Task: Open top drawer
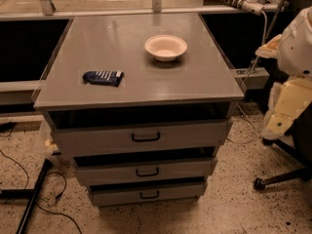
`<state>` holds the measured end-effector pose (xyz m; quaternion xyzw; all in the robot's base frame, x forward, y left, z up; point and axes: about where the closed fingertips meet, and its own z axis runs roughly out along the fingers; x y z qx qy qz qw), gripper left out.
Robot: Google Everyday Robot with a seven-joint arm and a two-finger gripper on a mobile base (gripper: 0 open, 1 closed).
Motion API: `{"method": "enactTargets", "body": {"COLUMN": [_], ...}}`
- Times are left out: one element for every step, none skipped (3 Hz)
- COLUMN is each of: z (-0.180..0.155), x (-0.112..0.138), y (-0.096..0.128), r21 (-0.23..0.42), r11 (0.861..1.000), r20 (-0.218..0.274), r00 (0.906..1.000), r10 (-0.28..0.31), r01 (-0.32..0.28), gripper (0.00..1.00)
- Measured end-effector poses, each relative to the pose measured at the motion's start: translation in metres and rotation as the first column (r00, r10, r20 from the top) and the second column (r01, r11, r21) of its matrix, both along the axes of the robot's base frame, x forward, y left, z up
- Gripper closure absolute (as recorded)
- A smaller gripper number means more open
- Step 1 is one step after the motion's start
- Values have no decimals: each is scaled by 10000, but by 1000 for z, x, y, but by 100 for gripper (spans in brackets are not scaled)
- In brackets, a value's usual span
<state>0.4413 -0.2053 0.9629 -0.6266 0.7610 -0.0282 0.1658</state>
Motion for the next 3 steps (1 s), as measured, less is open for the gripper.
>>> {"method": "enactTargets", "body": {"z": [-34,-64,-98], "x": [6,11,20], "y": [11,28,42], "r21": [882,1926,2875], "r11": [9916,9626,9257], "r20": [27,595,987], "r00": [9955,9815,9690], "r10": [946,1822,2266], "r01": [-945,-1904,-2458], "gripper": [0,0,0]}}
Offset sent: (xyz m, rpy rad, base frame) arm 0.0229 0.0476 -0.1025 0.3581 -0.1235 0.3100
